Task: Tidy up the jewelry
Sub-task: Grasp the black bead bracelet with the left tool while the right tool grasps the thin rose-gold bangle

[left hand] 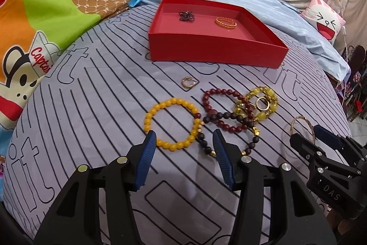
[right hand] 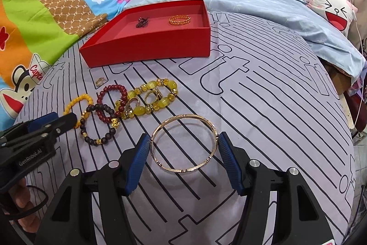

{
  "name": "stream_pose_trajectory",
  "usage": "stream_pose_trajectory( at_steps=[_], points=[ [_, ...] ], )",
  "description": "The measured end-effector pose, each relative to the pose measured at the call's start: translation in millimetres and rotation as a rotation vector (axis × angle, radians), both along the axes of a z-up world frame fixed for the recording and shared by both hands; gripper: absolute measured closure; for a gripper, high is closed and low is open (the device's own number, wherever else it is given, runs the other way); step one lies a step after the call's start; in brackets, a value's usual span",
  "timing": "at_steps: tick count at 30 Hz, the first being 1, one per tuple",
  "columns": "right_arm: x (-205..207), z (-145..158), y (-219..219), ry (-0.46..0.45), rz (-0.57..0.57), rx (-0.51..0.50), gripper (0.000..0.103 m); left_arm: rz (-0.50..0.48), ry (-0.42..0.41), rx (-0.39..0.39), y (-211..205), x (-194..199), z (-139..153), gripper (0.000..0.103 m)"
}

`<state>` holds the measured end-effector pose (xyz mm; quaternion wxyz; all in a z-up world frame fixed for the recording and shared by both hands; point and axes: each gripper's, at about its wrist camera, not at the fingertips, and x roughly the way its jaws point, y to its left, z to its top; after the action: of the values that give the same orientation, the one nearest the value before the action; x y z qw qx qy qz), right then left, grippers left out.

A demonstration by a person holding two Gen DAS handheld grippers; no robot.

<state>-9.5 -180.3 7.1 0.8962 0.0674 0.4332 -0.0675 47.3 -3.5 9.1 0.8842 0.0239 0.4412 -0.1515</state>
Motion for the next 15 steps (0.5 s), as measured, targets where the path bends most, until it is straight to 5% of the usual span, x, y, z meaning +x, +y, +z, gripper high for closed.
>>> stream_pose_trajectory(
  at_steps=[15],
  points=[
    [1.8, 2.0, -4.1, -0.008, -0.007, 0.015, 0.044, -0.066, -0.011, 0.023, -28.7, 7.8, -5.3, 0.062]
  ],
)
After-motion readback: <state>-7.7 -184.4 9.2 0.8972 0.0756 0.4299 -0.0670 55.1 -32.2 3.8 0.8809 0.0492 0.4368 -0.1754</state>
